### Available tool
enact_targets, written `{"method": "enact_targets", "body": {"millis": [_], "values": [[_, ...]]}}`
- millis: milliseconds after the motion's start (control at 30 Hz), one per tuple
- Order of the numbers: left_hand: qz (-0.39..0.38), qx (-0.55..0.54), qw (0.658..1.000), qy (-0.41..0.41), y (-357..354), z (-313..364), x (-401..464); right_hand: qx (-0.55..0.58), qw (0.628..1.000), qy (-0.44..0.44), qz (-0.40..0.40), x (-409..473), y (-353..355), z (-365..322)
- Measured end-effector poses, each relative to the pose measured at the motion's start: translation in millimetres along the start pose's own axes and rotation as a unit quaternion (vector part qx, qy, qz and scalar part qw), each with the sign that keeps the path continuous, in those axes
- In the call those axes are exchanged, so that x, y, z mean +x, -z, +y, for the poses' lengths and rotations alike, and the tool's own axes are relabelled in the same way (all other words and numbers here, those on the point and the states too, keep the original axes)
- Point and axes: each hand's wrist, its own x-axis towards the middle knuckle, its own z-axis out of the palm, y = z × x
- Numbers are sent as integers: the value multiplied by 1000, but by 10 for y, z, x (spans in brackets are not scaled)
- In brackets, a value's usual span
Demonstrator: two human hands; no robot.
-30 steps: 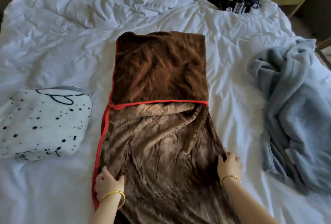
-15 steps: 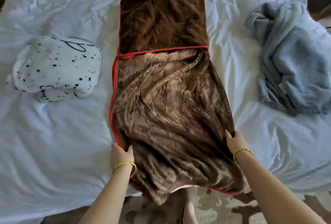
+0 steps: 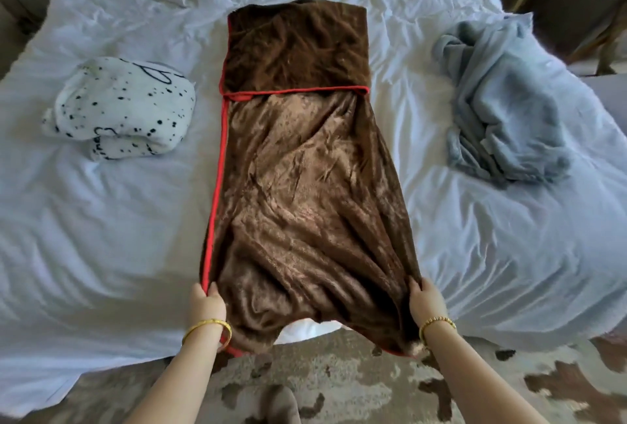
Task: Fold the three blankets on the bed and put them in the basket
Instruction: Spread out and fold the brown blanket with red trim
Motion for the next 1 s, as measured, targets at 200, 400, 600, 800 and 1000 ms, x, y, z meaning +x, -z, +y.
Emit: {"method": "enact_targets", "body": {"millis": [200, 400, 600, 800, 1000], "values": [[-20, 33, 999, 4, 277, -312, -461, 27, 999, 6, -33, -386, 380, 432], [-43, 83, 996, 13, 158, -783, -795, 64, 976, -93, -186, -654, 367, 830], [-29, 39, 997, 56, 117, -1075, -930, 122, 973, -89, -174, -882, 277, 1289], [4, 106, 994, 17, 83, -1385, -1039, 139, 966, -120, -182, -1187, 119, 1450], [49, 51, 997, -22, 252, -1505, -1031, 228, 912, -214, -265, -1346, 206, 1565]]}}
